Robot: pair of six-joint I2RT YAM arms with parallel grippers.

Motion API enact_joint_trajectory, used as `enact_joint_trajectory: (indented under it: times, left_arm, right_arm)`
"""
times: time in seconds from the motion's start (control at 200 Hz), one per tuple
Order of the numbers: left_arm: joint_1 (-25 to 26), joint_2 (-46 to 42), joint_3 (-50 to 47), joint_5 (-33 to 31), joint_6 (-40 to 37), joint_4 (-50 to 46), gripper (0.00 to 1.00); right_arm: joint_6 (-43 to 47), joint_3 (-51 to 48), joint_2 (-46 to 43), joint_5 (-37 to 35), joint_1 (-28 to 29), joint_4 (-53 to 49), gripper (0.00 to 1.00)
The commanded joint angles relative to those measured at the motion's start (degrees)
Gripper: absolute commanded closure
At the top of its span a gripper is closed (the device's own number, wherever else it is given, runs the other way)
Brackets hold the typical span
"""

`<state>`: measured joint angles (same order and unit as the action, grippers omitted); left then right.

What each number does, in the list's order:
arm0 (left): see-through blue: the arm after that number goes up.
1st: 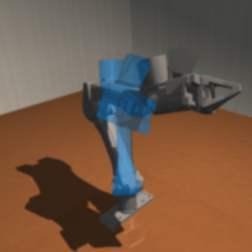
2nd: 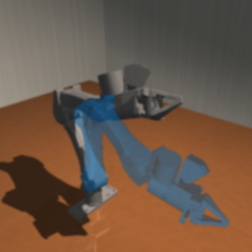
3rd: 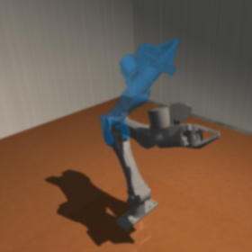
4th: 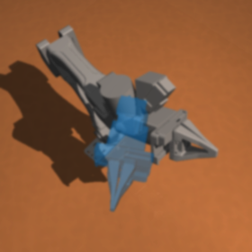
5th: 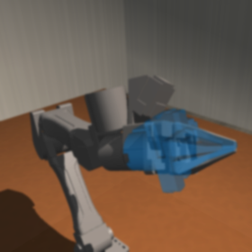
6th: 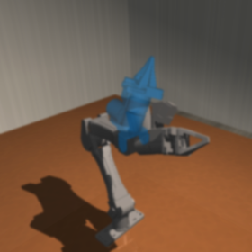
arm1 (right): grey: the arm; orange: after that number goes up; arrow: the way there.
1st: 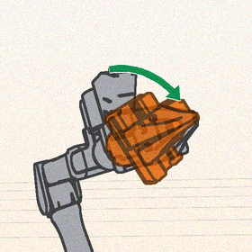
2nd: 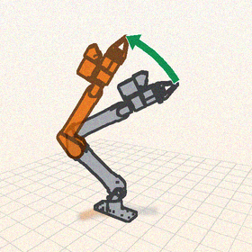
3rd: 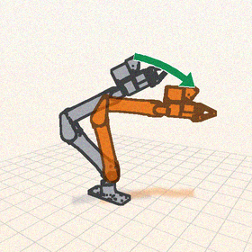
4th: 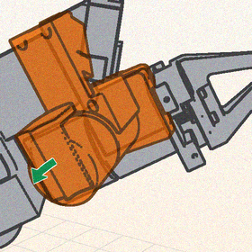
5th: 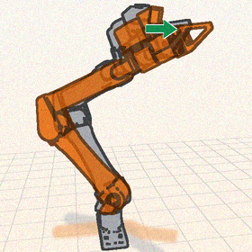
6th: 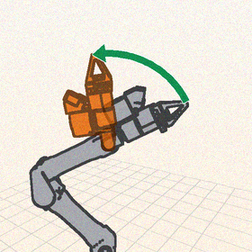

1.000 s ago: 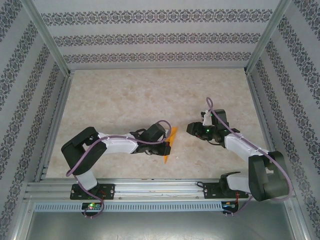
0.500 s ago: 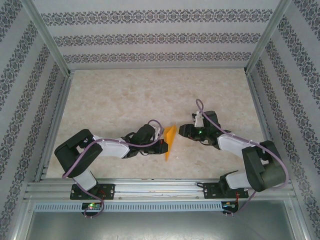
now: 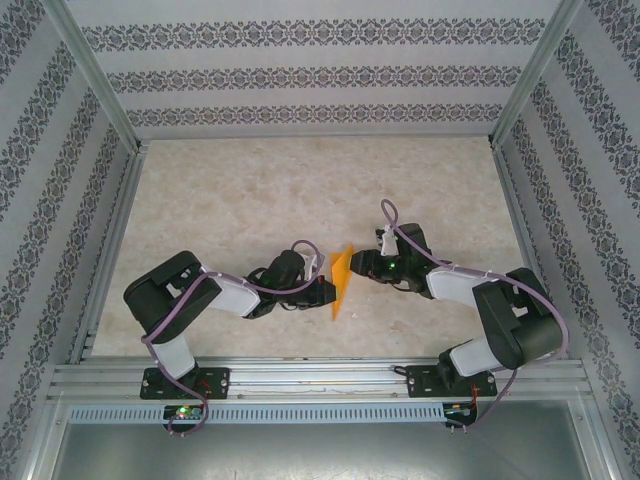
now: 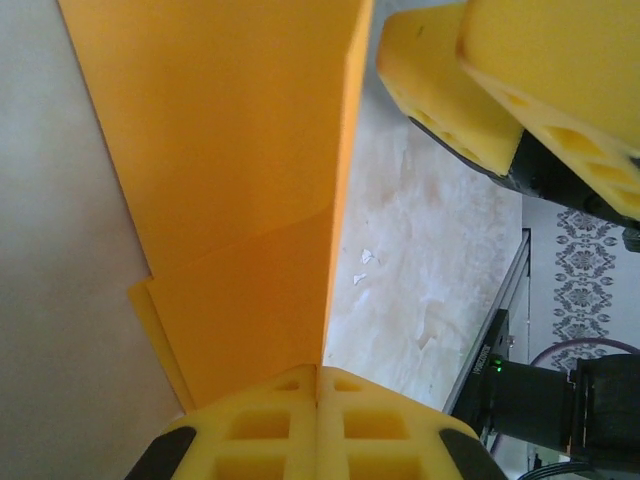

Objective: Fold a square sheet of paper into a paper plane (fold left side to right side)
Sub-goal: Fold the wing for the fifth time at the center of the table.

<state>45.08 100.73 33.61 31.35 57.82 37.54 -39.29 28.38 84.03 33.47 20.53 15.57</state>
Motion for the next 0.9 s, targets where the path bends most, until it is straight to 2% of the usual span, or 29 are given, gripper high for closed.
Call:
enact_joint_trajectory:
  times: [0.0,0.345,0.894]
  left_arm:
    - [-1.0,1.2,-0.4,1.7,2.4,5.6,1.00]
    - [-1.7,4.6,-0.1,4.0,5.2,9.8,1.00]
    - [-1.7,5.7,-0.5,4.2,6.6,12.4,1.00]
  right_arm:
    - [-0.3,0.8,1.3,-1.0,0.7,1.6,0.55]
    - [-0.6,1.4,3.1,-0.8,1.2,3.0,0.57]
    - [-2.0,3.1,6.5,0.1,1.9,4.3,0.61]
